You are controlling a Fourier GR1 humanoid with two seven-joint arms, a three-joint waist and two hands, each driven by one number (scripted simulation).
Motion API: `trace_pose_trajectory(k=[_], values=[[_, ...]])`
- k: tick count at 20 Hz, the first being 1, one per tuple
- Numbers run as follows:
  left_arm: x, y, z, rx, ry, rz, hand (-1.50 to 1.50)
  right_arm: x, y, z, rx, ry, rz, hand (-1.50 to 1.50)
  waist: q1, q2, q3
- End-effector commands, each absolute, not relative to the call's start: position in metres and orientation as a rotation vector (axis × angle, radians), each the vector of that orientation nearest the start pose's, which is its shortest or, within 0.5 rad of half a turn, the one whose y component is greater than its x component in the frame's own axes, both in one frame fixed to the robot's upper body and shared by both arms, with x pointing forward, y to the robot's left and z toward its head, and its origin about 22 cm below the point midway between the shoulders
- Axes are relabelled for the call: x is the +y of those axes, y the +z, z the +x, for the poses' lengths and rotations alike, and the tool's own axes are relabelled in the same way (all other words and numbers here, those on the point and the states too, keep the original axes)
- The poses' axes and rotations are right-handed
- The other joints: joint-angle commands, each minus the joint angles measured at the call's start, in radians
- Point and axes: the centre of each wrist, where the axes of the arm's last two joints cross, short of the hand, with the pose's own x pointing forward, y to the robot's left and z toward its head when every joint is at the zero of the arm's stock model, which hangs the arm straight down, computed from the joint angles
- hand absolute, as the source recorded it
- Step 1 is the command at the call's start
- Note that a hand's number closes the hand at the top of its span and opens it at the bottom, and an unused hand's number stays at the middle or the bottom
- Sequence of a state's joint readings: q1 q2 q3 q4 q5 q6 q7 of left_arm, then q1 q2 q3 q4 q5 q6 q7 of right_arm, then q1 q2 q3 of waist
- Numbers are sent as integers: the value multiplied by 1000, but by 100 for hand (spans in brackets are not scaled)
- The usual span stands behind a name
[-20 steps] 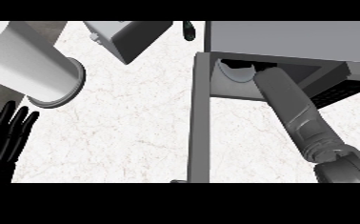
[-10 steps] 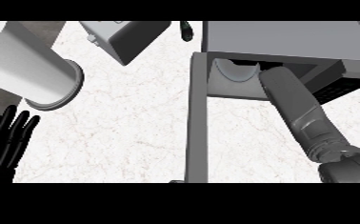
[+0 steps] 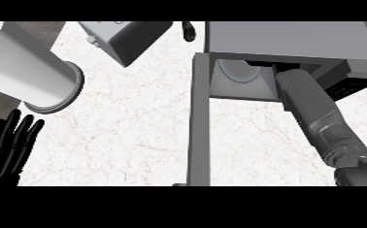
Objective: Pick up the milk, place it into the microwave and close the microwave
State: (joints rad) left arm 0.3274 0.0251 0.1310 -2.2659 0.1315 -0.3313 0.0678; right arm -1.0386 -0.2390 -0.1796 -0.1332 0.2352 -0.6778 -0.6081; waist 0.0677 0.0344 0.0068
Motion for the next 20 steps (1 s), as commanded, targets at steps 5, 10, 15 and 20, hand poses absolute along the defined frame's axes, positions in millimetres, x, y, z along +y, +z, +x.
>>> trace_pose_trajectory(k=[5, 10, 15, 20], values=[[275, 113, 135, -1895, -161, -23, -150, -273, 32, 431, -1851, 194, -690, -150, -28, -18, -4], [278, 100, 123, -1881, -147, -40, -150, -256, 14, 424, -1839, 108, -606, -150, -28, -23, -5], [266, 105, 121, -1880, -126, -60, -150, -261, -18, 404, -1821, 110, -485, -150, -53, -32, -6], [264, 97, 126, -1891, -126, -50, -150, -263, -46, 381, -1797, 142, -355, -150, -76, -40, -7]])
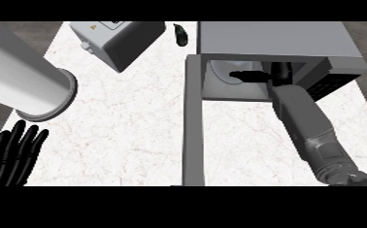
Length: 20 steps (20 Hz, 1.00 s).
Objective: Pick up the milk, place it into the microwave and close the microwave
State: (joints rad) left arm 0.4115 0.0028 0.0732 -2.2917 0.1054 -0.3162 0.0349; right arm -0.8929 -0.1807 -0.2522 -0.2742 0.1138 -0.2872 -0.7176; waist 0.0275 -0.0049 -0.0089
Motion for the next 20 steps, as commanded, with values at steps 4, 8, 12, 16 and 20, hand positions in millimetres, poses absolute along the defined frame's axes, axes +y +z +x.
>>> trace_pose_trajectory(k=[4, 8, 12, 16, 20], values=[[256, 114, 122, -1892, -128, -36, -150, -255, -64, 368, -1735, 82, -364, -150, -29, 3, 9], [256, 100, 125, -1863, -124, -24, -150, -259, -87, 343, -1695, 118, -301, -150, -39, -1, 8], [258, 97, 126, -1846, -133, -59, -150, -245, -108, 320, -1700, 41, -230, -150, -41, -1, 8], [258, 98, 137, -1833, -205, -150, -150, -228, -120, 306, -1709, -24, -199, -150, -29, 5, 9], [248, 101, 135, -1841, -264, -228, -150, -244, -155, 244, -1714, -63, -108, -150, -44, 1, 8]])
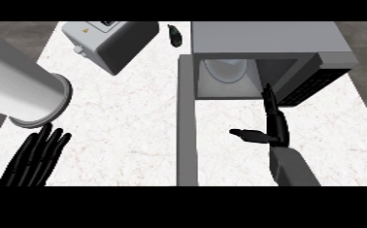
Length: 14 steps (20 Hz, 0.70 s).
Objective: Pick up the milk, place it into the microwave and close the microwave
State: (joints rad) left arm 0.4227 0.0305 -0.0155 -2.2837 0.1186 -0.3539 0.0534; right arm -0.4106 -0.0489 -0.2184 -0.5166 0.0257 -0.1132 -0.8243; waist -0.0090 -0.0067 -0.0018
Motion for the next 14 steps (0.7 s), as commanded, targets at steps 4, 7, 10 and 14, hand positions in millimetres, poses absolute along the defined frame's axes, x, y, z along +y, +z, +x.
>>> trace_pose_trajectory(k=[4, 7, 10, 14], values=[[229, 90, 144, -1790, -393, -290, 150, -256, -151, 231, -1716, -61, -5, -150, -10, 2, 1], [241, 90, 145, -1811, -431, -299, 150, -260, -151, 198, -1749, -73, 30, -150, -7, 1, 0], [236, 72, 170, -1794, -419, -315, 150, -266, -143, 170, -1767, -76, 18, -150, -10, 3, 0], [210, 86, 185, -1750, -481, -377, 150, -271, -146, 150, -1781, -116, 8, -150, 0, 6, 1]])
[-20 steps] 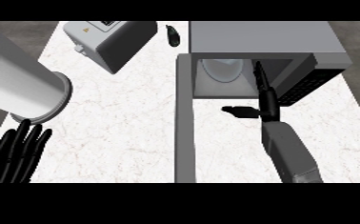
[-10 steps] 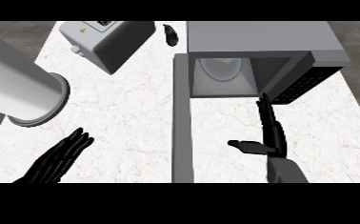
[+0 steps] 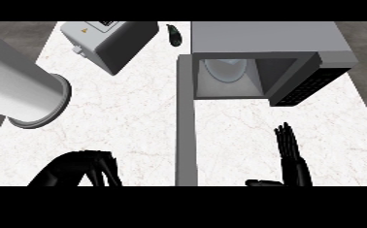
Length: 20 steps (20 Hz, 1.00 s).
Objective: Pick up the milk, place it into the microwave and close the microwave
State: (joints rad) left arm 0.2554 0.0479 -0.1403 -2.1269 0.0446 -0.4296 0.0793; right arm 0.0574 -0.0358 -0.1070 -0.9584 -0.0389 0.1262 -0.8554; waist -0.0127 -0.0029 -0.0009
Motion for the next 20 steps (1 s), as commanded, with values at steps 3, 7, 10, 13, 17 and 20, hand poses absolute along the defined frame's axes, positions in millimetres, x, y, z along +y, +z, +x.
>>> trace_pose_trajectory(k=[3, 7, 10, 13, 17, 20], values=[[190, 79, 199, -1743, -548, -384, 150, -270, -131, 136, -1779, -114, 24, -150, 0, 2, 0], [185, 85, 223, -1697, -668, -427, 150, -303, -132, 112, -1778, -110, 3, -150, 0, 4, 1], [164, 59, 219, -1613, -770, -507, 150, -295, -123, 114, -1793, -109, -3, -150, 2, 3, 0], [128, 57, 221, -1553, -866, -522, 150, -312, -116, 88, -1793, -117, -23, -150, -5, 3, 0], [94, 67, 239, -1607, -889, -513, 150, -304, -101, 78, -1827, -130, 5, -150, -5, 3, 0], [76, 34, 229, -1606, -1006, -492, 150, -311, -96, 76, -1873, -104, 11, -150, -3, 3, 0]])
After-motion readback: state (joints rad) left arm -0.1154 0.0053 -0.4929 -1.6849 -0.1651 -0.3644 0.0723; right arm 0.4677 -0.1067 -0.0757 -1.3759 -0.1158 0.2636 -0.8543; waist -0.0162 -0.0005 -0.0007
